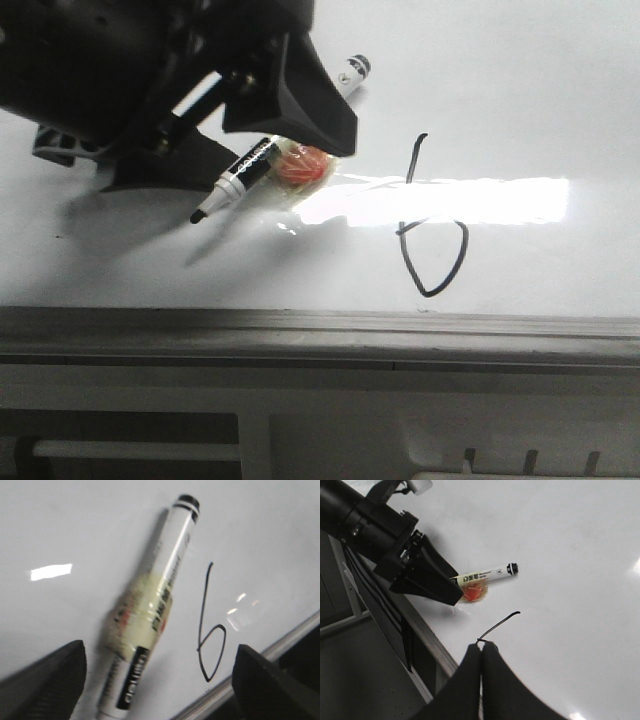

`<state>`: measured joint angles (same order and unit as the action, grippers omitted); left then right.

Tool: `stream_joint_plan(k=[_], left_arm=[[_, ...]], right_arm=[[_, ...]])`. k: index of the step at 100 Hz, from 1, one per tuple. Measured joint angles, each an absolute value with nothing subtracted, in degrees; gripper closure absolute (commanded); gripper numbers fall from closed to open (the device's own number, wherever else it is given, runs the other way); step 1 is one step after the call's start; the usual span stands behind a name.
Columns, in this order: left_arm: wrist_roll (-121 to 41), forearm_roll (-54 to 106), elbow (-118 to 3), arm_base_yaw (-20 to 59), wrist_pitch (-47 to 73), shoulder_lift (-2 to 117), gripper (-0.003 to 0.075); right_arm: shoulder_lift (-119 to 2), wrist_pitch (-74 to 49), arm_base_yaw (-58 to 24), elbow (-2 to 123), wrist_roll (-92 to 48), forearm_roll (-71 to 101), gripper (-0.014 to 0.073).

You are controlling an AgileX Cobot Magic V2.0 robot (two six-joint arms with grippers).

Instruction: Write number 6 on whiteboard

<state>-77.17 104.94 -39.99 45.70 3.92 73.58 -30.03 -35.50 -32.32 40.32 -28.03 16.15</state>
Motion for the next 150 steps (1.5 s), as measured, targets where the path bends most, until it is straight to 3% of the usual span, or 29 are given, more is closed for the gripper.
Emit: stream_joint_plan(k=[17, 28, 41, 61, 91, 150], left_arm=[[-77.17, 104.94, -39.42, 44.9, -0.44, 69.47, 0.0143], [-77.17, 104.94, -39.33, 44.66, -1.05, 67.9, 0.0218], [-77.17, 104.83, -39.03, 44.66, -0.94, 65.31, 0.0381], [-77.17, 99.76, -34.92, 44.66, 3.93, 56.37, 0.0738], [-77.27, 95.14, -23.43, 44.66, 11.5, 41.84, 0.0739], [-77.27, 94.9, -21.11, 44.79, 12.53, 39.31, 0.0739]], right_arm=[[-30.03, -35.81, -32.32, 40.32, -28.03, 16.29, 0.0659], [-30.03, -35.96, -32.32, 40.32, -28.03, 16.29, 0.0659], [-28.57, -36.84, -32.32, 40.32, -28.03, 16.29, 0.0659], [-17.98, -38.83, -32.32, 39.57, -28.03, 13.76, 0.0659], [0.52, -42.09, -32.32, 32.15, -28.03, 10.36, 0.0659], [0.8, -44.21, -32.32, 30.91, -28.03, 9.53, 0.0659]])
